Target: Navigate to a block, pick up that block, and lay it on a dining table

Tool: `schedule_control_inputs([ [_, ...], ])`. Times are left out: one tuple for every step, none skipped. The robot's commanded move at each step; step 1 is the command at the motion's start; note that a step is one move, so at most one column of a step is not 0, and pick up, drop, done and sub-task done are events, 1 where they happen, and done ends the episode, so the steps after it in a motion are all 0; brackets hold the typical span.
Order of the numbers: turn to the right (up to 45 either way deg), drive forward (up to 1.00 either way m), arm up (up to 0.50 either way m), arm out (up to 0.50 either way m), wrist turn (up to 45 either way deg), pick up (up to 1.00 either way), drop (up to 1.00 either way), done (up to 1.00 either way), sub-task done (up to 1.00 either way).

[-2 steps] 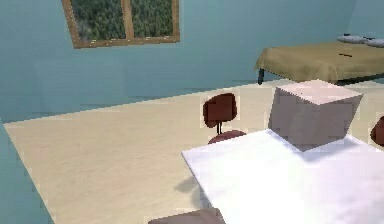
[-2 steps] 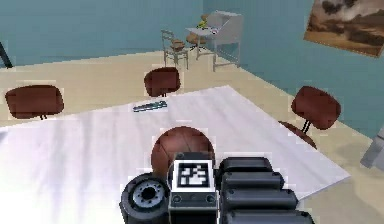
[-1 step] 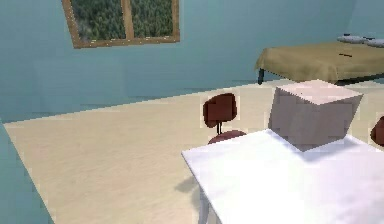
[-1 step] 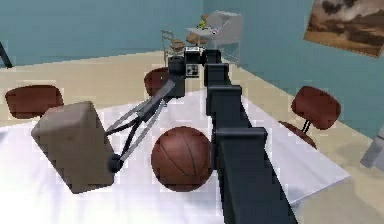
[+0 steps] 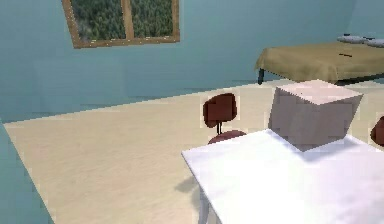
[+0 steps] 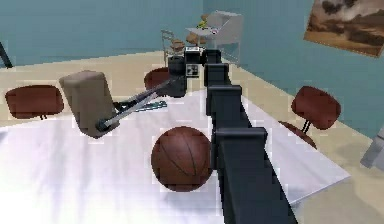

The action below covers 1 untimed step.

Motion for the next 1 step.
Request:
schedule_control_inputs([
  [0.0,0.00,0.00,0.00,30.0,0.00,0.00,0.00,0.00],
])
